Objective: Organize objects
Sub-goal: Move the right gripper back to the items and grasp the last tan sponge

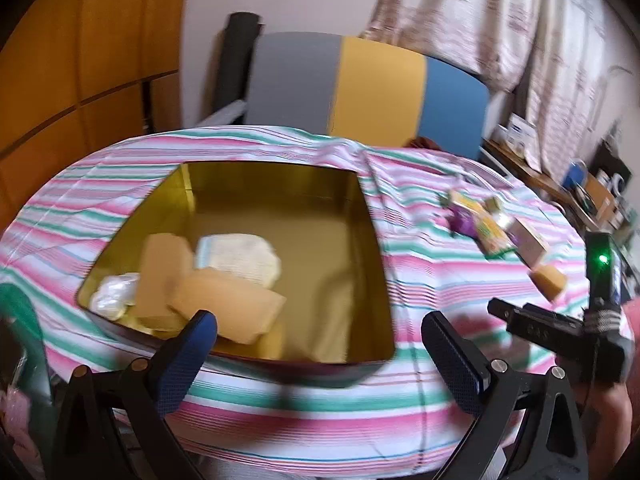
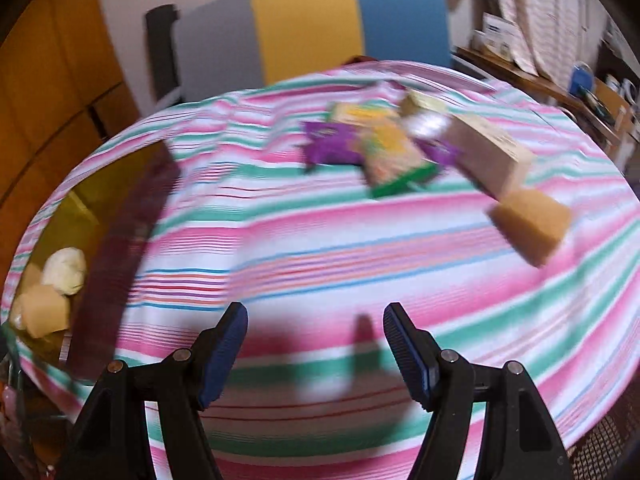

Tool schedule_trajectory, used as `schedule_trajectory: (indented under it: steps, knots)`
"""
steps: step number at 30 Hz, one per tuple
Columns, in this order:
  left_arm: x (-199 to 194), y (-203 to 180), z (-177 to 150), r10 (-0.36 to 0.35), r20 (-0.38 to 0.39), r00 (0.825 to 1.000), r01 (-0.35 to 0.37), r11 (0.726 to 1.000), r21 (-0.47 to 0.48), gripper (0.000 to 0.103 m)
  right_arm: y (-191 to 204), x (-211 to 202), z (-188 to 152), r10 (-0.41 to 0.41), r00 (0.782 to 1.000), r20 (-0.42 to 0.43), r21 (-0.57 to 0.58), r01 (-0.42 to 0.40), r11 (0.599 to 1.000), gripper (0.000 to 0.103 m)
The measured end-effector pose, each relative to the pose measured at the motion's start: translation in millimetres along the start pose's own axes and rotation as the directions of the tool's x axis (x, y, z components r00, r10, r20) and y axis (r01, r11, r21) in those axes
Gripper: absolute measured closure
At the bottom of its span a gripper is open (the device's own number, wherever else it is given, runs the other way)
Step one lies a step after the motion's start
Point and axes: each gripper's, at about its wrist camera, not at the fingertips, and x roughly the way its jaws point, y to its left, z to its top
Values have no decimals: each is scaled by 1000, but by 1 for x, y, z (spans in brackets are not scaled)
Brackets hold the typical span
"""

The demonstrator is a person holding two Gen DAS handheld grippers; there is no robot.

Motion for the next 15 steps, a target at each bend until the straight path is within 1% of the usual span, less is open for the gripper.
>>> schedule_trajectory:
  steps: [4,6,10,15]
  knots:
    - [3,-25,-2,-42,-26,999,44,997,65,0,-38,0,0,-45,999,-8,60,46,997,31]
    - [4,-37,-1,-52,-33,998,55,994,91,0,-56,-2,3,-78,997,-4,82,78,994,31]
    - [5,-54,0,-76,-36,996,80,988,132,0,-90,-10,15,-143,989,29,112,139,984,31]
    - [10,-77,-4,-96,-61,994,105,978,182,0,-131,-23,30,-205,975,87,160,189,969,31]
